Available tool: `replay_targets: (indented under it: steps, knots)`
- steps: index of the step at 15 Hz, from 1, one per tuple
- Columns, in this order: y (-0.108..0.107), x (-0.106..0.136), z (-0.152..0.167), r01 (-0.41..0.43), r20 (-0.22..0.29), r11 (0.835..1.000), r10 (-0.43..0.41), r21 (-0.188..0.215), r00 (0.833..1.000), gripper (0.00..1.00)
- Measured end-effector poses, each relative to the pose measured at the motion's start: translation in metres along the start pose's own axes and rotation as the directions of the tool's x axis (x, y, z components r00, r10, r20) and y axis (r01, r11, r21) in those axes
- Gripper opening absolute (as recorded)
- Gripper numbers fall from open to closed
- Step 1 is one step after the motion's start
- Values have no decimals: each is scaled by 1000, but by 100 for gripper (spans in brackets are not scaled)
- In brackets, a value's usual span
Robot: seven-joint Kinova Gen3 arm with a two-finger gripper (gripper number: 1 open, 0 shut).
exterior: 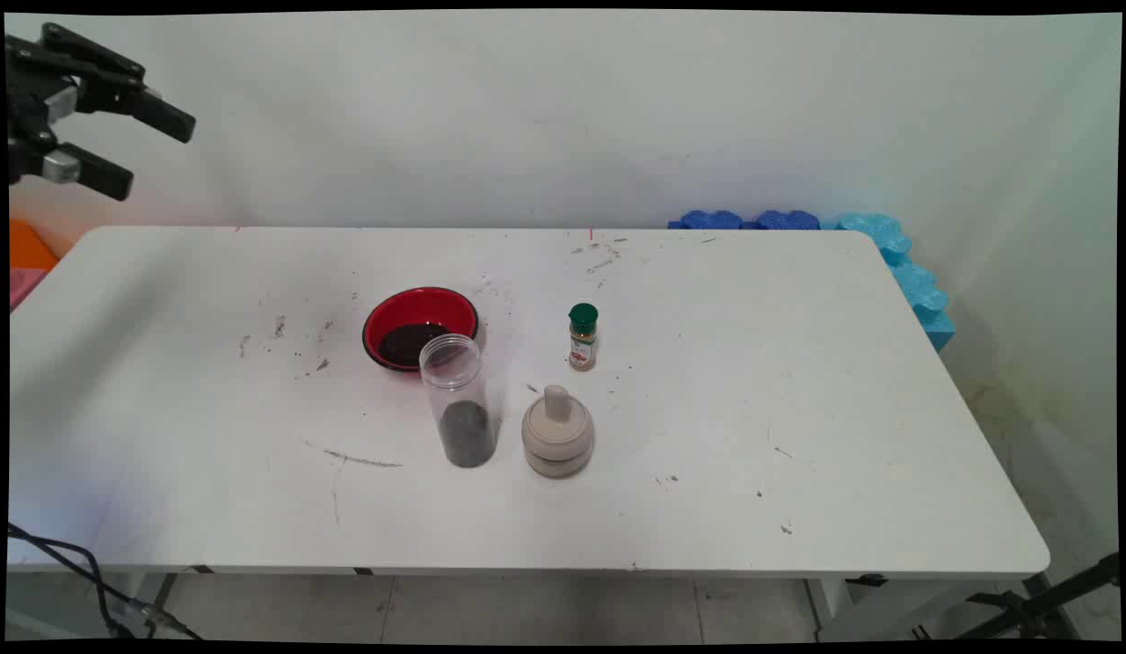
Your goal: Pick up the black seasoning powder from the table
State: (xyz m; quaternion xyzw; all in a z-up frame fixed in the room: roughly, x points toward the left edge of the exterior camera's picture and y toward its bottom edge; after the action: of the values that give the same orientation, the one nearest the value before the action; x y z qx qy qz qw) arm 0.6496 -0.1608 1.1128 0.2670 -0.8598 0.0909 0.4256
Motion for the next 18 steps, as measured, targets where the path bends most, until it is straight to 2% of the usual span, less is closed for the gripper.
replay_targets:
  steps: [8, 14, 18]
  knots:
    - [0, -16, 27, 10, 0, 1000, -10, 28, 1000, 100]
    - [9, -51, 63, 10, 45, 999, -11, 37, 999, 100]
    - [12, -70, 91, 20, 69, 998, -25, 63, 997, 100]
